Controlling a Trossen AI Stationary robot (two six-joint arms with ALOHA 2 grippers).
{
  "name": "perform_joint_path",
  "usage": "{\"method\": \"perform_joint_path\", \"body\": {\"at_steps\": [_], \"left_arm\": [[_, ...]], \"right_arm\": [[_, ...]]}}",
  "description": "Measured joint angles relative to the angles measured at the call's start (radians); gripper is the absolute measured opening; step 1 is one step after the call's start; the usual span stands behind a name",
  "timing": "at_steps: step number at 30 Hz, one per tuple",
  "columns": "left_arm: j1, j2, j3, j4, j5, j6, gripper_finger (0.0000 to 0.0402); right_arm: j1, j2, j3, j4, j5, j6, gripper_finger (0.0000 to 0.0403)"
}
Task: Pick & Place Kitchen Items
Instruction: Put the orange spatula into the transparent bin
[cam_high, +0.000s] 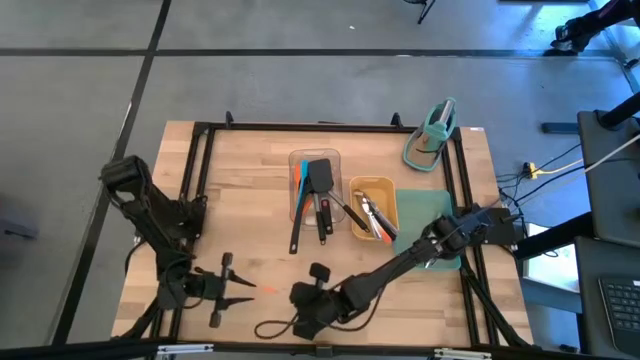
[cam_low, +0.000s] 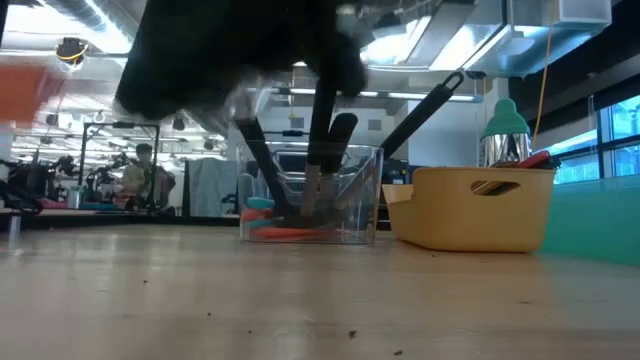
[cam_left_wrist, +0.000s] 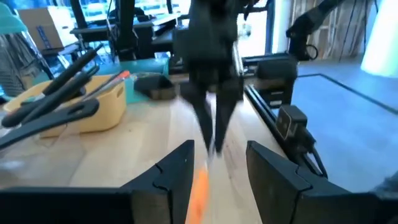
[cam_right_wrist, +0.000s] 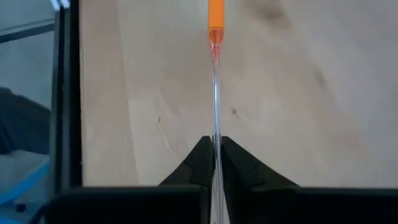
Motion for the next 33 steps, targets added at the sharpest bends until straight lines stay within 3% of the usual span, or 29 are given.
{"method": "perform_joint_path", "body": {"at_steps": [10, 14, 20, 24, 30, 33], "left_arm": [[-0.007, 0.062, -0.002, -0.001, 0.001, -0.085, 0.0141], [-0.005, 0.088, -0.002, -0.001, 0.003, -0.132, 0.0141], [-0.006, 0.095, -0.002, 0.004, 0.003, -0.141, 0.0141], [-0.007, 0.095, -0.002, 0.003, 0.005, -0.143, 0.0141], [-0.014, 0.095, -0.002, 0.003, 0.015, -0.150, 0.0141], [-0.017, 0.095, -0.002, 0.003, 0.018, -0.150, 0.0141]], "right_arm": [[0.024, -0.005, 0.407, -0.454, 0.220, 0.155, 0.0014], [-0.014, -0.031, 0.427, -0.522, 0.236, 0.260, 0.0014], [-0.110, -0.040, 0.439, -0.675, 0.219, 0.432, 0.0014], [-0.197, -0.040, 0.438, -0.783, 0.149, 0.536, 0.0014], [-0.307, -0.040, 0.438, -0.829, 0.063, 0.573, 0.0014], [-0.360, -0.040, 0.438, -0.840, -0.028, 0.576, 0.0014]]}}
